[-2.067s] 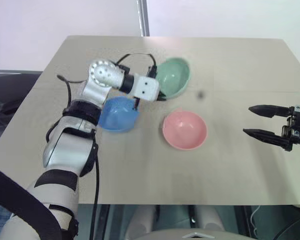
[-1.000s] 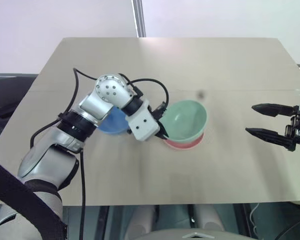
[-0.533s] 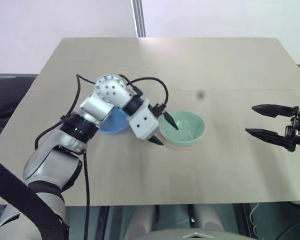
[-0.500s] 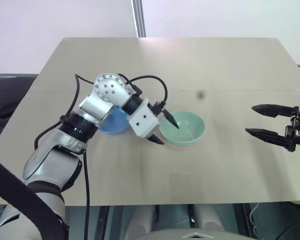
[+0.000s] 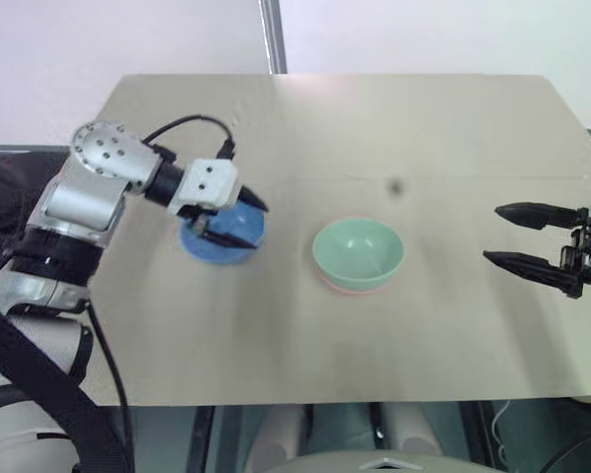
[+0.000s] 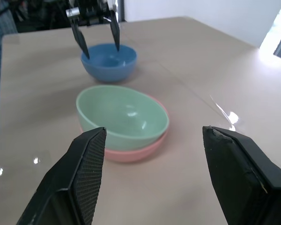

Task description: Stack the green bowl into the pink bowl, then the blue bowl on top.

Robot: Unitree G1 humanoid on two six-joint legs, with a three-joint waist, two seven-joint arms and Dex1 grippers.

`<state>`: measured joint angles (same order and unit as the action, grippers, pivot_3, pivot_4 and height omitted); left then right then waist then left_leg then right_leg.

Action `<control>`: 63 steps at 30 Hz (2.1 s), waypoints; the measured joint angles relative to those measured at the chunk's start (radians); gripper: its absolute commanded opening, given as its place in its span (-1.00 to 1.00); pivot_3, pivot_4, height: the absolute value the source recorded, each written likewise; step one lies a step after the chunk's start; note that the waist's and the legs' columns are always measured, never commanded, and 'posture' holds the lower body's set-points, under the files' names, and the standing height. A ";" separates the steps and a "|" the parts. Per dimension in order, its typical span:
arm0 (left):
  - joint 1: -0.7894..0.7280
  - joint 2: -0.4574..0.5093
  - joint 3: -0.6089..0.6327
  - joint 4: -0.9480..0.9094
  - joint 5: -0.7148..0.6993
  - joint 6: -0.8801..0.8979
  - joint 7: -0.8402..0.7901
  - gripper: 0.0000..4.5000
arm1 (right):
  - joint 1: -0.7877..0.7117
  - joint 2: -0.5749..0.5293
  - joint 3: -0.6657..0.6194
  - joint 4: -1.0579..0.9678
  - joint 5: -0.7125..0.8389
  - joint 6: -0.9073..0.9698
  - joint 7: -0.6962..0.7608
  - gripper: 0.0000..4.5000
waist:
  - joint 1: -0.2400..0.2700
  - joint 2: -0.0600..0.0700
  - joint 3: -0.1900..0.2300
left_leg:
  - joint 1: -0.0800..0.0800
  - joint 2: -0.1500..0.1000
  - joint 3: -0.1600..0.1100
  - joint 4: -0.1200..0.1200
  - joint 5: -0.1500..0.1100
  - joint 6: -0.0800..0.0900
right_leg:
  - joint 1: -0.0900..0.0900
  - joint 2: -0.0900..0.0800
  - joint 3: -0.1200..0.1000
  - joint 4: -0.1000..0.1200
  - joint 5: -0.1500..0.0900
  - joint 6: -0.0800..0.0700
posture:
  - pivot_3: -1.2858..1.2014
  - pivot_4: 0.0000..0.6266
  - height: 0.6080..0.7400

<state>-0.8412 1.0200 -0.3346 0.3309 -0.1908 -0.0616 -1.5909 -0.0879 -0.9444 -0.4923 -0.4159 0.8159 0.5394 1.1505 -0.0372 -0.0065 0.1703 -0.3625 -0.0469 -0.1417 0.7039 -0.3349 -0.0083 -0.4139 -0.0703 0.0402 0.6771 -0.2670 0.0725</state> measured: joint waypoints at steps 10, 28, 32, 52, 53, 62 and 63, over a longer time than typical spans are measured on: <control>0.203 0.022 0.019 -0.008 0.106 -0.024 0.039 0.53 | -0.041 0.010 -0.004 -0.023 0.098 -0.001 0.000 0.60 | -0.001 0.000 0.000 | 0.000 0.000 -0.001 0.000 0.000 0.000 | 0.000 0.000 0.000 0.000 0.000 0.000 | 0.03 -0.52 1.00; 0.085 -0.077 0.022 0.214 0.272 -0.372 0.146 -0.86 | -0.013 0.009 -0.038 -0.041 0.106 -0.001 -0.002 0.60 | 0.003 0.001 -0.001 | 0.001 0.000 0.000 0.000 0.000 0.001 | 0.000 -0.001 0.000 0.002 0.000 0.000 | 0.03 -0.52 1.00; 0.047 -0.080 0.028 0.256 0.283 -0.415 0.146 -0.96 | -0.006 0.009 -0.040 -0.041 0.104 -0.004 -0.002 0.60 | 0.003 0.002 -0.002 | 0.002 0.000 0.000 0.000 -0.001 0.002 | 0.001 0.000 0.000 0.002 0.000 0.000 | 0.03 -0.52 1.00; -0.305 -0.426 0.002 0.221 0.090 -0.564 -0.010 -0.96 | 0.014 0.009 -0.059 -0.061 0.133 -0.021 0.020 0.60 | -0.001 -0.001 0.000 | -0.002 -0.001 0.000 0.001 0.000 0.000 | 0.000 -0.001 -0.002 0.000 0.000 0.000 | 0.03 -0.52 1.00; -0.305 -0.428 -0.013 0.190 0.057 -0.562 -0.015 -0.96 | 0.021 0.009 -0.062 -0.062 0.133 -0.021 0.019 0.60 | -0.004 -0.001 0.000 | -0.001 0.000 0.000 0.000 0.000 0.000 | 0.000 -0.001 0.000 0.000 0.000 0.000 | 0.03 -0.52 1.00; -0.238 -0.312 -0.205 -0.049 -0.178 -0.500 -0.020 -0.32 | 0.036 0.009 -0.075 -0.079 0.132 -0.022 -0.001 0.60 | -0.001 -0.001 0.001 | 0.000 0.000 -0.001 0.001 0.000 0.000 | 0.000 0.000 0.001 0.001 0.000 0.000 | 0.03 -0.52 1.00; -0.237 -0.306 -0.212 -0.050 -0.185 -0.497 -0.020 -0.16 | 0.036 0.010 -0.075 -0.079 0.131 -0.022 -0.003 0.60 | -0.001 -0.001 0.001 | 0.000 0.000 -0.001 0.001 0.000 0.000 | 0.000 0.000 0.001 0.001 0.000 0.000 | 0.03 -0.52 1.00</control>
<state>-1.0781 0.7143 -0.5469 0.2814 -0.3758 -0.5588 -1.6105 -0.0518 -0.9348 -0.5677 -0.4953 0.9473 0.5173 1.1475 -0.0382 -0.0076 0.1708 -0.3621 -0.0471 -0.1423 0.7044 -0.3351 -0.0079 -0.4136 -0.0706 0.0411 0.6780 -0.2670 0.0726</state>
